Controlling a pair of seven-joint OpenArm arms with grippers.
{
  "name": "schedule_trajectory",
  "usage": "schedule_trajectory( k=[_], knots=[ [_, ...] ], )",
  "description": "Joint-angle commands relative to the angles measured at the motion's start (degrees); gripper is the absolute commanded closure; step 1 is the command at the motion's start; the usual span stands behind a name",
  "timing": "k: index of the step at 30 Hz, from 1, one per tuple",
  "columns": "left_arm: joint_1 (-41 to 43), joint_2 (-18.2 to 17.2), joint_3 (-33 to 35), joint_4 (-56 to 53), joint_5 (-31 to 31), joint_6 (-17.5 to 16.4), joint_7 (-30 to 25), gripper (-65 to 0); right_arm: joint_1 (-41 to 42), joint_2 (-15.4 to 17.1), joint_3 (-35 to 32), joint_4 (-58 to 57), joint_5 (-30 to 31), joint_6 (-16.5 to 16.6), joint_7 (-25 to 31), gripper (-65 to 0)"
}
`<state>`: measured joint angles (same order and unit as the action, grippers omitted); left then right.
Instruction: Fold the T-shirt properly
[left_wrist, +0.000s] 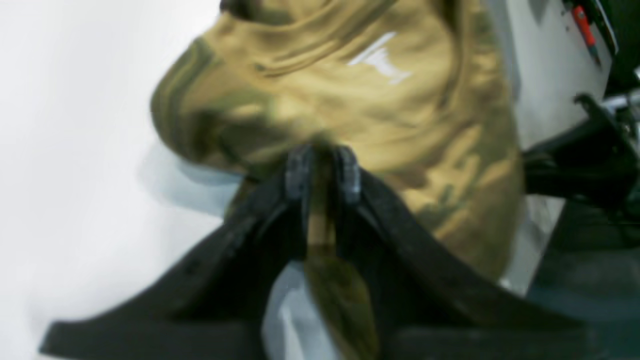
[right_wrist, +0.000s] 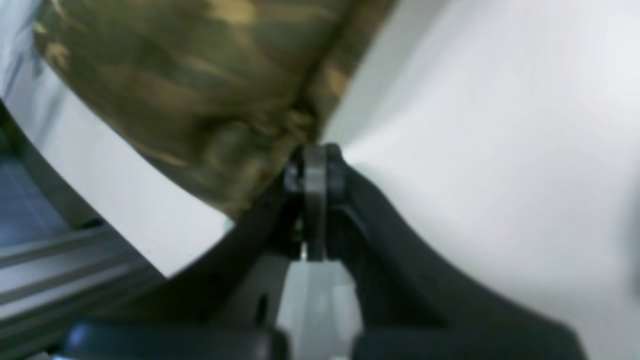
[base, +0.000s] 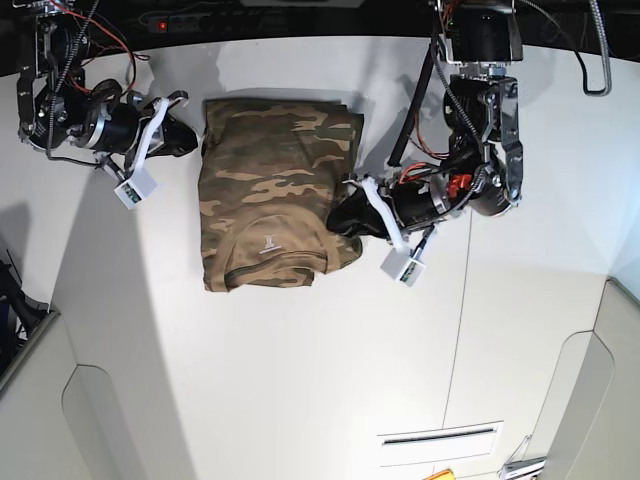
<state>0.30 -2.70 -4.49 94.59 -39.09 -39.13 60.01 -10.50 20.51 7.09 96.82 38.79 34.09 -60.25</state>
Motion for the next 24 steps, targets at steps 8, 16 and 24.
schedule_trajectory(
  k=[8, 16, 24],
  knots=[
    [18.08, 0.0, -2.38, 16.9, 2.8, 0.79, -1.11, -8.4, -0.63, 4.52, 4.2, 3.37, 12.79, 0.26, -6.51, 0.0],
    [34.45, 0.0, -2.38, 18.93, 9.2, 2.93, -2.32, -8.4, -8.98, 12.68, 4.2, 3.37, 13.29, 0.24, -6.67, 0.0],
    [46.64, -0.13, -2.38, 18.73, 19.17, 8.04, -1.68, -8.4, -21.27, 13.57, 4.0, 3.23, 12.68, 0.24, -6.62, 0.0]
  ],
)
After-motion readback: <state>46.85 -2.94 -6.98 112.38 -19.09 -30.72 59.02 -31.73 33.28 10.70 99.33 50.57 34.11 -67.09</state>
